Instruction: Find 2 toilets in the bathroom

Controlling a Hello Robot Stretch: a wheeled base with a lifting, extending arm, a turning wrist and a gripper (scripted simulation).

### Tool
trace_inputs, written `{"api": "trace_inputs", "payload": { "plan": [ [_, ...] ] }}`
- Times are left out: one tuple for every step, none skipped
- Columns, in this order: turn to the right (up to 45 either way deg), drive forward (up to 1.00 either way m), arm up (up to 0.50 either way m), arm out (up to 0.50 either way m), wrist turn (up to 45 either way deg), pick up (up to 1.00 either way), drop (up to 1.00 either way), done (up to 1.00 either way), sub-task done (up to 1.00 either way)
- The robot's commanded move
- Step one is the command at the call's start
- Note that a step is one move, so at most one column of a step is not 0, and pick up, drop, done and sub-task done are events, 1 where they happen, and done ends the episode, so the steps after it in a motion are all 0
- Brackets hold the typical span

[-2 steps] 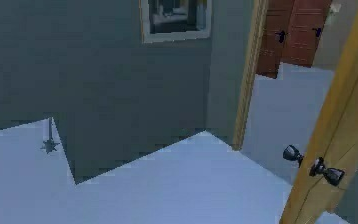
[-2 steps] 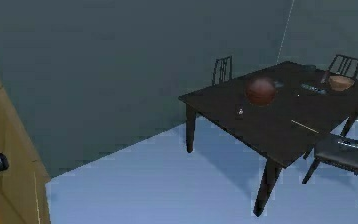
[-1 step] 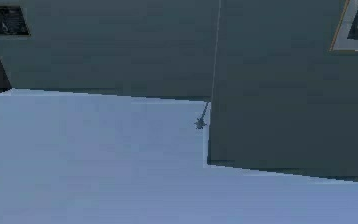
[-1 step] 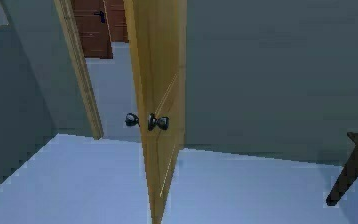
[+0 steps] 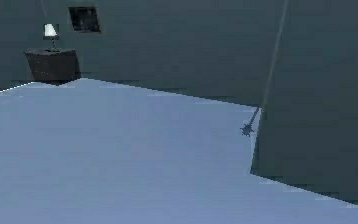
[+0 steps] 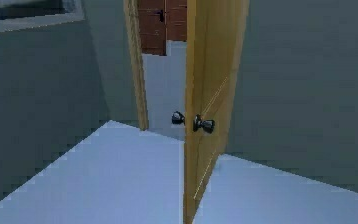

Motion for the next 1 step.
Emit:
{"api": "trace_inputs", "payload": {
  "plan": [
    [0.0, 0.30, 0.00, 0.00, 0.0, 0.00, 0.00, 0.00, 0.00]
  ]
}}
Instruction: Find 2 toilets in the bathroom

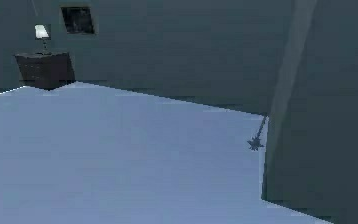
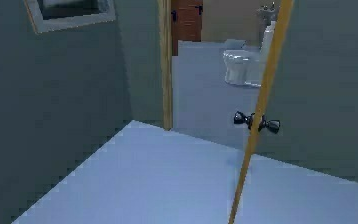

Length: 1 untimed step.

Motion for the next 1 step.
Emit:
{"api": "trace_inputs", "payload": {
  "plan": [
    [45.0, 0.00, 0.00, 0.00, 0.0, 0.00, 0.00, 0.00, 0.00]
  ]
}}
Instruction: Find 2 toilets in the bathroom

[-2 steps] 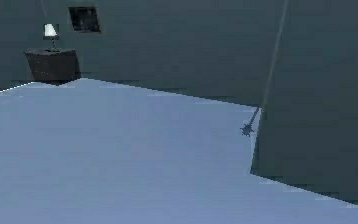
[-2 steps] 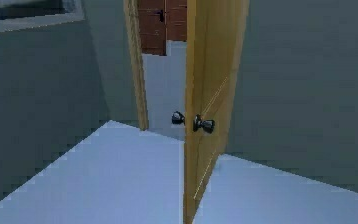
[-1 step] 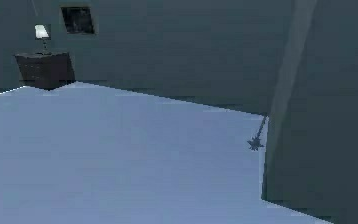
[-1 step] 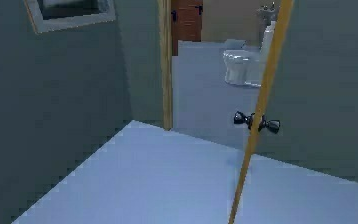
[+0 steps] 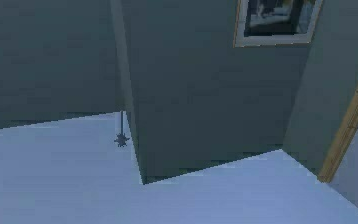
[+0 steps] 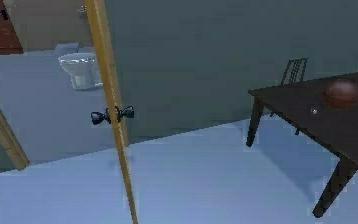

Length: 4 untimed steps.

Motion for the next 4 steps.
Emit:
{"api": "trace_inputs", "payload": {
  "plan": [
    [30.0, 0.00, 0.00, 0.00, 0.0, 0.00, 0.00, 0.00, 0.00],
    [0.0, 0.90, 0.00, 0.00, 0.0, 0.00, 0.00, 0.00, 0.00],
    [45.0, 0.00, 0.00, 0.00, 0.0, 0.00, 0.00, 0.00, 0.00],
    [0.0, 1.00, 0.00, 0.00, 0.0, 0.00, 0.00, 0.00, 0.00]
  ]
}}
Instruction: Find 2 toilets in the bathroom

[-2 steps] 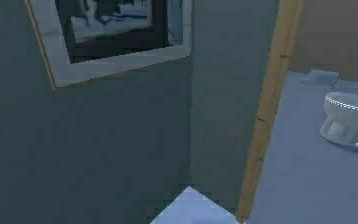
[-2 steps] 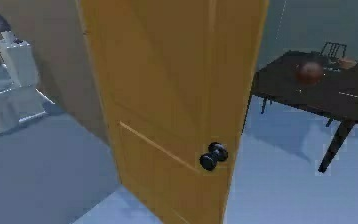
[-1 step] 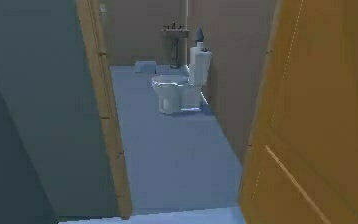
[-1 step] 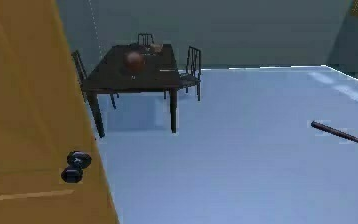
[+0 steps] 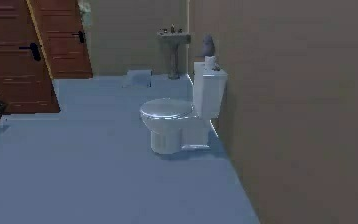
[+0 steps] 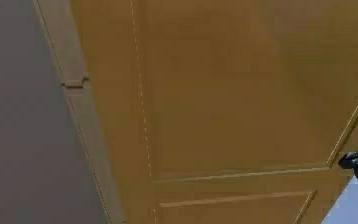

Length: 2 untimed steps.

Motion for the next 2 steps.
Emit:
{"api": "trace_inputs", "payload": {
  "plan": [
    [39.0, 0.00, 0.00, 0.00, 0.0, 0.00, 0.00, 0.00, 0.00],
    [0.0, 0.05, 0.00, 0.00, 0.0, 0.00, 0.00, 0.00, 0.00]
  ]
}}
